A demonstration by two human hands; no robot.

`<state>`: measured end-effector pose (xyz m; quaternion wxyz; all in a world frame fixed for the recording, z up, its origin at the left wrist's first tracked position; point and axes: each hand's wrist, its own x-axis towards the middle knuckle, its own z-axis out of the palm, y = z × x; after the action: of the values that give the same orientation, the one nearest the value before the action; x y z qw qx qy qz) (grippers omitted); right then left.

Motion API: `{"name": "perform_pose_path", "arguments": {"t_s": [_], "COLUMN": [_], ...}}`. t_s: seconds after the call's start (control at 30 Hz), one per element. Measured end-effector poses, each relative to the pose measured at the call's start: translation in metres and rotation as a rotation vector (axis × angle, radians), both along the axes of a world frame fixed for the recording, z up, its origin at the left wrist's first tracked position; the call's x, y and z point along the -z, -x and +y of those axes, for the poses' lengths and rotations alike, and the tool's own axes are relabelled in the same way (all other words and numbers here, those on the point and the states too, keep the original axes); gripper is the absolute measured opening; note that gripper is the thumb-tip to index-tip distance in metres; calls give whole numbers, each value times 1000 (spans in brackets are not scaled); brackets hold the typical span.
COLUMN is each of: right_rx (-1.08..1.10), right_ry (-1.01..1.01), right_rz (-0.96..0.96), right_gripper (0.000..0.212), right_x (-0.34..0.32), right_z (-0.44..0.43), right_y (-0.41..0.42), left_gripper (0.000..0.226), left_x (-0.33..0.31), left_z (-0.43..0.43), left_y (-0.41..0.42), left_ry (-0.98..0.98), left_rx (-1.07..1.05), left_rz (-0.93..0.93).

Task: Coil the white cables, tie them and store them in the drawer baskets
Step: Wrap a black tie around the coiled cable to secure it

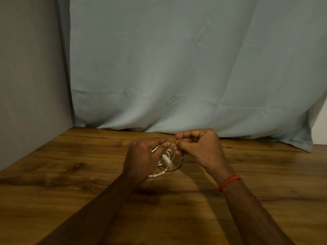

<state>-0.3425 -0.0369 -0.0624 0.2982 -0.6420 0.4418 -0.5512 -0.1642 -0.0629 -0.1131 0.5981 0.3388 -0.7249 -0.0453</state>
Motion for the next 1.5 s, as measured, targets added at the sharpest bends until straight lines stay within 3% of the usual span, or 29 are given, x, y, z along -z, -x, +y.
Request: {"name": "perform_pose_path", "arguments": {"t_s": [0.3, 0.7, 1.5], "right_rx": [43, 161, 123], "right_ry": [44, 237, 214], "right_rz": [24, 122, 170], "right_gripper": [20, 10, 10], "right_x": [3, 7, 7], "right_z": [-2, -3, -3], "right_y": [-2, -4, -3], "left_gripper": [9, 10, 10], "left_x": [2, 2, 2], "left_z": [-1, -1, -1], "left_y": [2, 2, 1], "left_ry": [-20, -31, -24], "left_rx": [14, 11, 27], "left_rz": [35, 68, 50]}}
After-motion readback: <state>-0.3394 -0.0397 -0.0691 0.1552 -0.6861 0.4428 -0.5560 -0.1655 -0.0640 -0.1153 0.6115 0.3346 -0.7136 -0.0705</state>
